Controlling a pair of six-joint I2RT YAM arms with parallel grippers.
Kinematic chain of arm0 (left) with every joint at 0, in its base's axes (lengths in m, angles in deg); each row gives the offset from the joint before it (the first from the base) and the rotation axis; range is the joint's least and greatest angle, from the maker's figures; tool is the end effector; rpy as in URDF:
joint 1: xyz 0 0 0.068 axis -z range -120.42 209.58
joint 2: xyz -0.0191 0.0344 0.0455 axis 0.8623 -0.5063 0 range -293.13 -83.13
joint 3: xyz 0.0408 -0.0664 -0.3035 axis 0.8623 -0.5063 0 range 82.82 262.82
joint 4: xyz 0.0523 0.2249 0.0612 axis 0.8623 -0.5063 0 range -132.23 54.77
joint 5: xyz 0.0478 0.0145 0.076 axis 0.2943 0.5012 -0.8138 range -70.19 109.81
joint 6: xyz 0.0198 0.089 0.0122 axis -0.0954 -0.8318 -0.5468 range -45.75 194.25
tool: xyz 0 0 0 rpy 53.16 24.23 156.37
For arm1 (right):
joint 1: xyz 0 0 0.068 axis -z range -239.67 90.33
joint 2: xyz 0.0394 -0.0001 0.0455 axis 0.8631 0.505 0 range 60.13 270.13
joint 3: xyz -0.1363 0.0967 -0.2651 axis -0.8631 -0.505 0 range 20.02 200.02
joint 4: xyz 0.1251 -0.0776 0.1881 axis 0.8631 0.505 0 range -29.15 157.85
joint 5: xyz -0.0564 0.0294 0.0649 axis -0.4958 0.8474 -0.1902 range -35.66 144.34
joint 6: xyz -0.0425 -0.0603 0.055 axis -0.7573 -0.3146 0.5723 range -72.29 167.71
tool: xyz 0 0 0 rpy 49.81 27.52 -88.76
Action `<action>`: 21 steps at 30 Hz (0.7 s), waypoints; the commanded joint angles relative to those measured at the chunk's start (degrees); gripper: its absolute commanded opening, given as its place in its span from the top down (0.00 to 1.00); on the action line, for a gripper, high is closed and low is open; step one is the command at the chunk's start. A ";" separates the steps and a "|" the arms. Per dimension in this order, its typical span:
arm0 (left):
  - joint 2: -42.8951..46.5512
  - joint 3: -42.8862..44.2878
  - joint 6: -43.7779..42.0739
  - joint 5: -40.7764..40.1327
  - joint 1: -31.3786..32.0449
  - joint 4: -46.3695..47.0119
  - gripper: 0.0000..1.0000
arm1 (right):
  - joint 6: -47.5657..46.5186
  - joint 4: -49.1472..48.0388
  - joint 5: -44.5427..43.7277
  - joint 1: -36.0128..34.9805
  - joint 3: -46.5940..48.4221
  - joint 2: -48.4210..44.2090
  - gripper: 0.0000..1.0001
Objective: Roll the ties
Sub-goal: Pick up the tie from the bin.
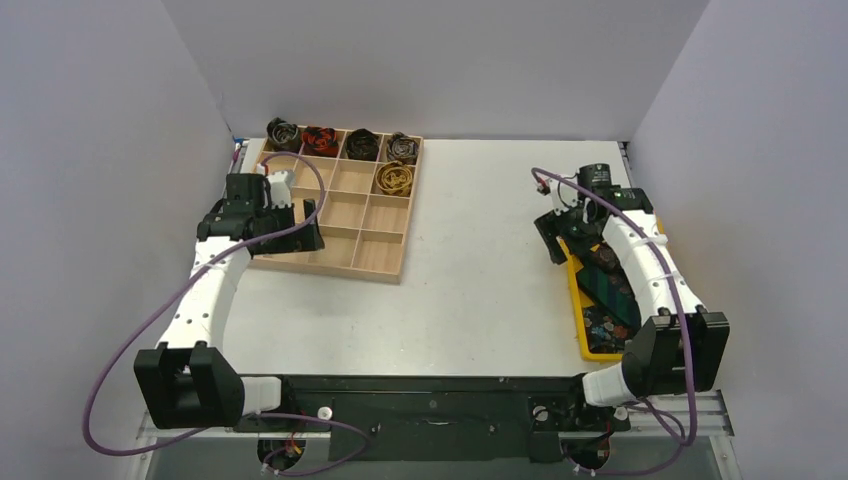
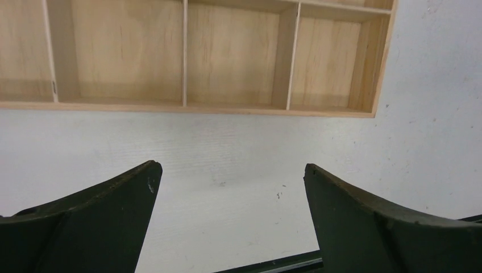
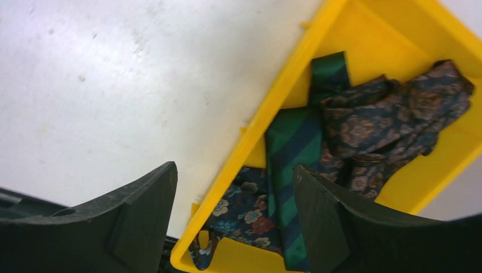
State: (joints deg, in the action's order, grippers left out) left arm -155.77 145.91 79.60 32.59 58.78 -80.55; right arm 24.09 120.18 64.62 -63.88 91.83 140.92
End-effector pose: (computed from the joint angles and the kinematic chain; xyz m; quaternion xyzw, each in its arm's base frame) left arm 0.2456 -0.0149 0.3014 -0.0172 0.9479 -0.1179 0.2954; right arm 0.2541 0.0336 0.2959 -0.2516 0.9454 0.0551 0.1996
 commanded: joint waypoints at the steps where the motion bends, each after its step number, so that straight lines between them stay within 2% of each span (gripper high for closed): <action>1: -3.89 10.71 -3.71 1.45 0.25 -1.95 0.03 | 4.15 -3.24 -3.57 6.43 6.86 3.44 0.31; 5: -9.48 17.56 -4.07 3.08 0.29 -3.95 0.03 | 1.73 -4.78 -6.23 16.35 9.23 7.38 0.31; 11: -16.60 24.49 -8.28 3.14 0.31 -8.95 0.03 | 1.36 -6.70 -7.52 23.51 9.98 13.30 0.30; 17: -18.24 24.38 -9.15 2.33 0.33 -8.07 0.03 | 11.15 -10.19 -3.29 28.96 9.44 19.26 0.29; 21: -18.81 24.12 -10.09 1.60 0.32 -8.29 0.03 | 16.14 -15.55 -2.27 29.33 6.44 21.37 0.29</action>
State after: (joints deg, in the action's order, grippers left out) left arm -174.33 167.53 71.45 34.58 58.89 -88.33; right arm 33.25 111.03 60.69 -35.22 99.78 161.47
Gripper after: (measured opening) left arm 0.966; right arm 0.706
